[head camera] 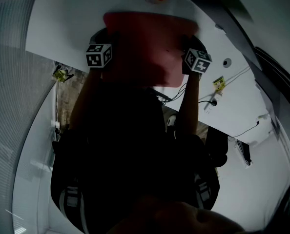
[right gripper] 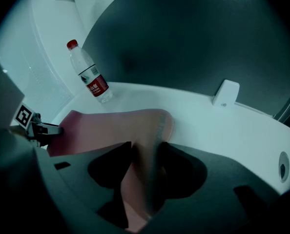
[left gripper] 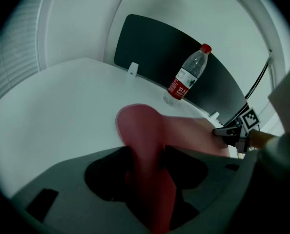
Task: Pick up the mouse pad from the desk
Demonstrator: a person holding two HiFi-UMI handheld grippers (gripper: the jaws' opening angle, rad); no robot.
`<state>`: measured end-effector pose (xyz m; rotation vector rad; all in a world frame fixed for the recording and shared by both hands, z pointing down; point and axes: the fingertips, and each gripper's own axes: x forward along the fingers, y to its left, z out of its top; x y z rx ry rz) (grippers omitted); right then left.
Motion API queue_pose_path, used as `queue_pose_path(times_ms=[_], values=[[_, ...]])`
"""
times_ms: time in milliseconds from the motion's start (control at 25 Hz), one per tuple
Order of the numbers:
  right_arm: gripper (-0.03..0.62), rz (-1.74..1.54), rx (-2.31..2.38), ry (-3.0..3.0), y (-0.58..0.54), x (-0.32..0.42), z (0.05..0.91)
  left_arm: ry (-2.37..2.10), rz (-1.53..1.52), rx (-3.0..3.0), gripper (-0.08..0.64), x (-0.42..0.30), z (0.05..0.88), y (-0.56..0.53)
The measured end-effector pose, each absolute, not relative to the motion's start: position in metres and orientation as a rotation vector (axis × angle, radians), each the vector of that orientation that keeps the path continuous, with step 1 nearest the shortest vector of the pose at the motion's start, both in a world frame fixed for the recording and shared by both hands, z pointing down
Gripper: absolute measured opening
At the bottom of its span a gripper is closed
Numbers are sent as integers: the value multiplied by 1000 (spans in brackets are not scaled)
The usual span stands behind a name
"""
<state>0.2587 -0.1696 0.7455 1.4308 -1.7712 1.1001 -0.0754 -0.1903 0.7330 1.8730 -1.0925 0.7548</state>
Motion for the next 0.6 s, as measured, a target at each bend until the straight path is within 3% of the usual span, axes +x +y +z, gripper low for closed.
queue_pose_path(times_ms=[600], values=[[176, 1092, 1412, -1779, -165, 247, 746, -1072, 746, 1880, 222, -71, 733, -188]])
